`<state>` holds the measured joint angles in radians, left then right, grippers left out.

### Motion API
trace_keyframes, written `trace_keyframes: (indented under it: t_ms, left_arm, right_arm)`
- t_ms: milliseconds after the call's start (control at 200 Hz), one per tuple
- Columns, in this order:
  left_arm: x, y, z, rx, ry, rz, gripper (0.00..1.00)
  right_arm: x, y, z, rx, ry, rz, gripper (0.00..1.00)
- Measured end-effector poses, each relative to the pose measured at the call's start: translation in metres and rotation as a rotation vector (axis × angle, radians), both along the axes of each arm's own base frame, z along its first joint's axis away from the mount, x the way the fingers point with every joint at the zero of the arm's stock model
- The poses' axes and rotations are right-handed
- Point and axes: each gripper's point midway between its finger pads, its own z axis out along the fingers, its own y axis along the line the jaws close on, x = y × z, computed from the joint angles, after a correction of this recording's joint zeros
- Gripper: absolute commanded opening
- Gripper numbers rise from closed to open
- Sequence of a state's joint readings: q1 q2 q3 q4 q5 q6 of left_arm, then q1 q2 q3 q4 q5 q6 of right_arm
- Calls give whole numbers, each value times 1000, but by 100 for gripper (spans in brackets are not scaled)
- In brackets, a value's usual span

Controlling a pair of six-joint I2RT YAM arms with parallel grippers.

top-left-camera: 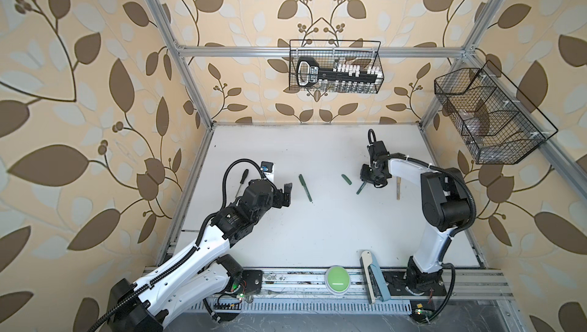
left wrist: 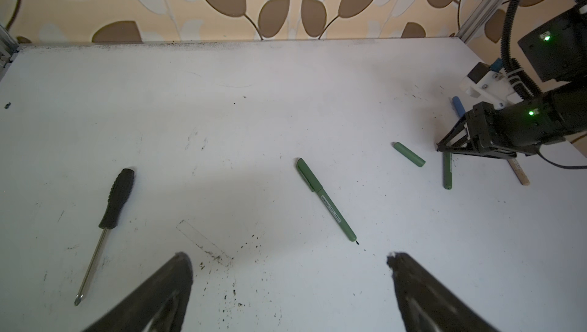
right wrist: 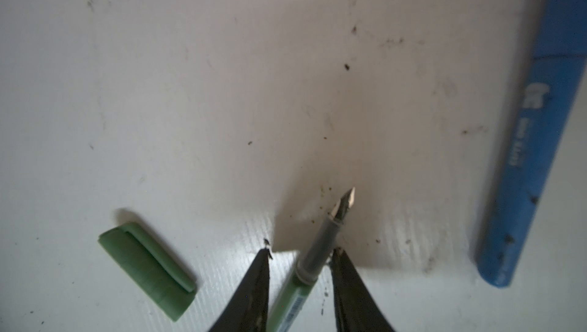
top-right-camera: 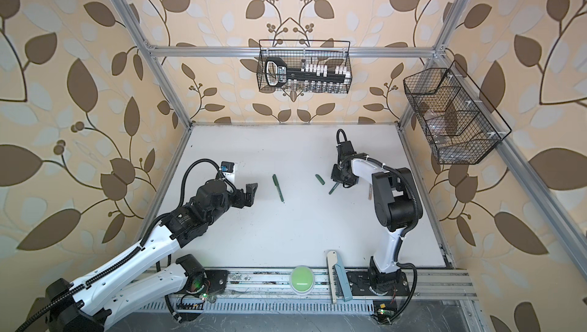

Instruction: Insert the pens into the pen caps

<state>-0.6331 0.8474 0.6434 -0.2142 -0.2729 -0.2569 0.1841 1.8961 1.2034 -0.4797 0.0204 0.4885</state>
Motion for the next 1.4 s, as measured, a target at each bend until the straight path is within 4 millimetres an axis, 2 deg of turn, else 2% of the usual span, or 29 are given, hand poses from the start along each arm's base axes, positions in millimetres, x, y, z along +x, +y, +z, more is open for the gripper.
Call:
trace_keyframes:
  t_ms: [255,395,555,720,850,1040,1195,1400]
  left_arm:
    - [0,-1,0,-2,0,-3,99]
    - [-1,-8,-2,-23,2,-34,99]
    - [-1,-24,-8,-63,19,-105,99]
    - [4,-55,-17,-138,47,-207,99]
    - [11,-83,-33,-210,100,-283,99]
    - [19,-123,-58,-282,205,-396,99]
    - [24,-156,-47,-347,208,-503,99]
    - [21,-192,-26,-390,185,-618,97]
  right_arm:
    - [9,1,-1,-2,-10,8,20]
    - [10,0,-1,-7,-13,19,13]
    - [12,2,0,-3,-20,31,7]
    - [5,10,5,50,-54,61,5]
    - [-9,23,33,133,-142,103,5]
    - [-20,55,106,266,-395,191,4]
    - [-37,77,150,382,-543,242,4]
    - [-54,111,175,496,-614,310,4]
